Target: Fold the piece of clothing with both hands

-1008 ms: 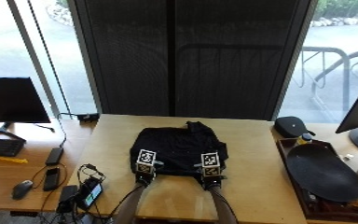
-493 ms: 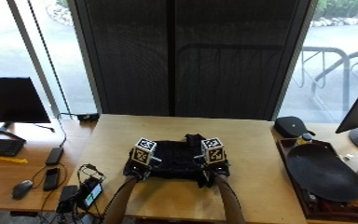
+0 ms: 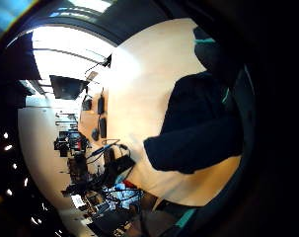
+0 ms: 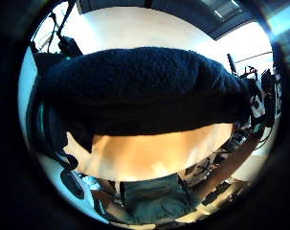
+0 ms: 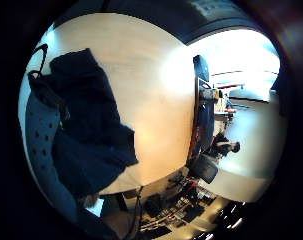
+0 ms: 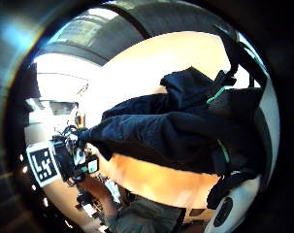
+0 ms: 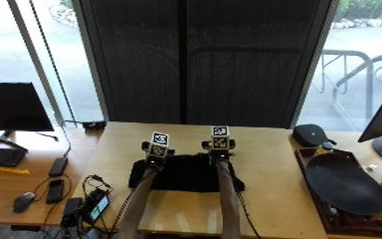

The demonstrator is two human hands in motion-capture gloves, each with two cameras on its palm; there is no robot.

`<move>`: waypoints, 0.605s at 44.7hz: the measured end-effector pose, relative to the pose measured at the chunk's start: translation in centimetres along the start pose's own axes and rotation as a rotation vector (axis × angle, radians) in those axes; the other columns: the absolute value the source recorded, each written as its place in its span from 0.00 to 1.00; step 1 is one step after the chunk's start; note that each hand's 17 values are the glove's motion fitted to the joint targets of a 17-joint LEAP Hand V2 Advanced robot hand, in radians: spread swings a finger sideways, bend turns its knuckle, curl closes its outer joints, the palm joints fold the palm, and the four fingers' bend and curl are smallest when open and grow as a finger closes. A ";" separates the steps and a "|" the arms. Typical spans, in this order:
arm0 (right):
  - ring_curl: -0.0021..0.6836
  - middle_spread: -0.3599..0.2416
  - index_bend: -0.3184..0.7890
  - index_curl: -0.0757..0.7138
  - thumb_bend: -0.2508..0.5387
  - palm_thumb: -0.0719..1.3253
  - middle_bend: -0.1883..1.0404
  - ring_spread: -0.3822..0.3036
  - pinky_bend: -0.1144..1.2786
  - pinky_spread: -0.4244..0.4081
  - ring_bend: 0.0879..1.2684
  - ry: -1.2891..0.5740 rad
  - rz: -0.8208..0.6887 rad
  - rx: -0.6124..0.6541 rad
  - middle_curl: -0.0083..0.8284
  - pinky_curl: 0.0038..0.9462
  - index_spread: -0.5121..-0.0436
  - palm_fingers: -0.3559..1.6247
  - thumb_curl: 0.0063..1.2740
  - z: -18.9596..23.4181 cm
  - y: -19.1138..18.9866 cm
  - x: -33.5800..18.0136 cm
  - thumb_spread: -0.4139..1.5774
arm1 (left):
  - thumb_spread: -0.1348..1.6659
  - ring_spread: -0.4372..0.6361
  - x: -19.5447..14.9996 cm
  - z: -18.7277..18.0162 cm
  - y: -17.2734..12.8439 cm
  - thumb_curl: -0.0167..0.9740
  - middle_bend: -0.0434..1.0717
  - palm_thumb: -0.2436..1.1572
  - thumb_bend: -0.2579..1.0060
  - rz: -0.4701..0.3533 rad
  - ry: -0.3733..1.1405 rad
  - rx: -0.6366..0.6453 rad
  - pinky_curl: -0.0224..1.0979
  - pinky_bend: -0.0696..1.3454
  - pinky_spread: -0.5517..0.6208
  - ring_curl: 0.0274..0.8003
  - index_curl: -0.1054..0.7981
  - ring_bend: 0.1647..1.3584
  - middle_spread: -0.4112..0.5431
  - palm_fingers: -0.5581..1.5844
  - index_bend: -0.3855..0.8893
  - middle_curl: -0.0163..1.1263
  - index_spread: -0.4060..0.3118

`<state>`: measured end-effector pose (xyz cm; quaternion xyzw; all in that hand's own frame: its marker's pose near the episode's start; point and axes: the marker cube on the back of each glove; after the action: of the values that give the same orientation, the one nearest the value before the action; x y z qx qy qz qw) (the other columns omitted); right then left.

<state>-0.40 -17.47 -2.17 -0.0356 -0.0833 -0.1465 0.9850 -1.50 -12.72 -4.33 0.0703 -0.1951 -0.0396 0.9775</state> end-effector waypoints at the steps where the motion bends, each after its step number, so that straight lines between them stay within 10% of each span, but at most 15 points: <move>1: 0.68 0.20 0.42 0.50 0.31 0.77 0.50 0.20 0.50 0.10 0.58 0.075 0.084 -0.013 0.57 0.40 0.43 0.82 0.29 0.7 -0.3 0.7 0.73 | 0.84 0.08 0.6 0.6 -0.1 0.34 0.53 0.73 0.21 0.009 0.013 -0.023 0.13 0.08 0.52 0.51 0.64 0.40 0.08 0.75 0.47 0.48 0.15; 11: 0.68 0.18 0.42 0.51 0.29 0.77 0.49 0.20 0.50 0.11 0.56 0.378 0.456 -0.138 0.57 0.41 0.41 0.82 0.28 5.6 0.1 4.5 0.74 | 0.88 0.10 1.8 6.7 -5.1 0.31 0.54 0.74 0.21 -0.035 -0.035 0.121 0.07 0.09 0.56 0.52 0.66 0.39 0.09 0.75 0.47 0.48 0.15; 19: 0.67 0.17 0.40 0.52 0.29 0.76 0.48 0.19 0.49 0.14 0.52 0.238 0.369 0.080 0.57 0.40 0.40 0.78 0.29 3.8 -0.4 5.2 0.72 | 0.89 0.12 1.1 6.4 -2.3 0.30 0.56 0.73 0.20 -0.064 0.104 -0.003 0.06 0.14 0.59 0.54 0.63 0.40 0.10 0.70 0.38 0.50 0.20; 27: 0.62 0.22 0.43 0.53 0.28 0.73 0.34 0.21 0.47 0.33 0.38 0.031 0.461 0.435 0.52 0.40 0.39 0.60 0.31 0.5 3.4 7.7 0.72 | 0.86 0.18 -1.6 4.0 -0.5 0.30 0.43 0.70 0.19 -0.078 0.177 0.293 0.12 0.20 0.62 0.52 0.57 0.36 0.16 0.61 0.38 0.46 0.28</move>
<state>7.76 -16.31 -0.50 0.1601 -0.0873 0.1012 0.9780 -4.56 -13.56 -1.36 0.2225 -0.1090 -0.0421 0.9679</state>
